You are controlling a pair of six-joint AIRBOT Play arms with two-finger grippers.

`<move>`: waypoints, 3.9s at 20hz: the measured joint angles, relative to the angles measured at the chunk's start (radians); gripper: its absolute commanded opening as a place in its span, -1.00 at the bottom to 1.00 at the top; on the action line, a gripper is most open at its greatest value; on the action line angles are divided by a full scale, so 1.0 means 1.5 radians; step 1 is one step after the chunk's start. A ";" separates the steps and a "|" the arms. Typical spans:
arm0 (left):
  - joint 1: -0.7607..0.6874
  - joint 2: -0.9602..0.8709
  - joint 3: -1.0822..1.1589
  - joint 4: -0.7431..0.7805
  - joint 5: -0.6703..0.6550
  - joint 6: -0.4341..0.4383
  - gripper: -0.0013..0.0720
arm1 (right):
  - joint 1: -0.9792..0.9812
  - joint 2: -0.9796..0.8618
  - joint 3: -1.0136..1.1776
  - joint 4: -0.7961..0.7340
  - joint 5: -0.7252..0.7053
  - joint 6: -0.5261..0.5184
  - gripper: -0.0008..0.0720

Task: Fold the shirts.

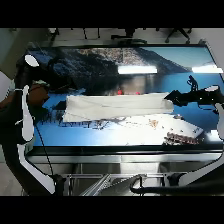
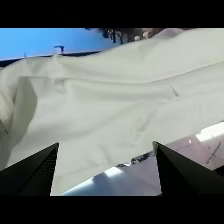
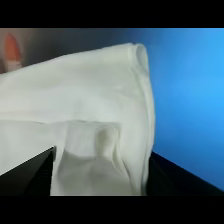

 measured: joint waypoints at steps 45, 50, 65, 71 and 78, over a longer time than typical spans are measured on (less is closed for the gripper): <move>-0.007 0.272 -0.057 -0.670 0.081 0.175 -0.93 | 0.549 0.092 0.136 0.167 -0.133 0.078 -0.03; 0.012 0.363 -0.156 -0.670 0.066 0.199 -0.93 | 0.678 -0.025 0.136 0.192 -0.314 0.062 0.36; 0.070 0.396 -0.208 -0.669 0.049 0.210 -0.93 | 0.297 0.146 0.085 -0.062 0.043 0.186 0.78; 0.072 0.396 -0.208 -0.669 0.048 0.210 -0.93 | 0.261 0.101 -0.023 -0.067 0.017 0.170 0.78; 0.072 0.396 -0.208 -0.668 0.043 0.209 -0.93 | 0.260 0.004 -0.044 0.103 -0.006 0.061 -0.18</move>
